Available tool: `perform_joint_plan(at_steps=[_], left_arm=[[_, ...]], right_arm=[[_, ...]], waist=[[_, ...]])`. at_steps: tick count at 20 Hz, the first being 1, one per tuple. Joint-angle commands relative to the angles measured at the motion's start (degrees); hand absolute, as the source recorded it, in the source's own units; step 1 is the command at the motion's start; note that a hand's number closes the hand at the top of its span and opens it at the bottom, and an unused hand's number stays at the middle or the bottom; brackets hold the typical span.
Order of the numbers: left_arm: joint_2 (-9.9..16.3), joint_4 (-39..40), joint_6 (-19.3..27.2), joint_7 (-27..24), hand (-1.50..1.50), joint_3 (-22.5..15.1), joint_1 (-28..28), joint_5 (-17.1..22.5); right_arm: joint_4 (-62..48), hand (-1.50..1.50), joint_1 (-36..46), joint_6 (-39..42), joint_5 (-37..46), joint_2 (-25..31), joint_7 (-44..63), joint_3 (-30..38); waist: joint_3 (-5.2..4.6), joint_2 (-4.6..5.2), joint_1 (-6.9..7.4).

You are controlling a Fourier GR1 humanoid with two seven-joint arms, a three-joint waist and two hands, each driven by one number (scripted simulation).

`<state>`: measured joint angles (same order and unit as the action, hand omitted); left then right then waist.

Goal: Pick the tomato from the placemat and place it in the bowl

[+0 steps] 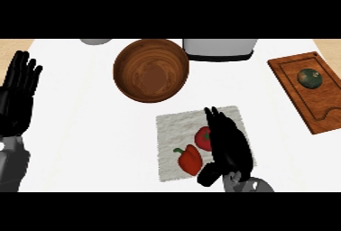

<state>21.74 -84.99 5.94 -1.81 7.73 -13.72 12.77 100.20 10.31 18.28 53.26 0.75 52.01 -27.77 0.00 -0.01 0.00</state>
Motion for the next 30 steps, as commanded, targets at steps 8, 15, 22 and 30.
perform_joint_plan(at_steps=[8, 15, 22, 30], left_arm=[[-2.50, -3.74, 0.00, 2.70, 0.00, 0.56, 0.16, -3.14], [-3.57, -1.70, -3.12, -0.57, 0.00, 2.51, 3.07, -3.51], [-3.94, 3.97, -4.65, -4.46, 0.00, 3.92, 0.53, -3.84], [-3.72, -3.14, -4.30, 1.02, 0.00, 4.30, 2.03, -4.31]], right_arm=[[-5.97, -1.50, -1.85, -4.64, 1.44, -0.73, -0.26, -3.26], [-10.84, -1.50, 2.35, -3.27, 0.09, -0.74, -1.36, 1.41], [-17.72, -1.50, -2.28, -10.77, 1.94, -0.57, -4.79, 0.70], [-20.60, 1.50, 2.12, -13.50, 3.69, 2.04, -12.74, 4.09]], waist=[[0.00, -0.03, 0.09], [-0.01, 0.00, 0.10], [-0.01, 0.06, -0.09], [0.00, 0.00, 0.10]])
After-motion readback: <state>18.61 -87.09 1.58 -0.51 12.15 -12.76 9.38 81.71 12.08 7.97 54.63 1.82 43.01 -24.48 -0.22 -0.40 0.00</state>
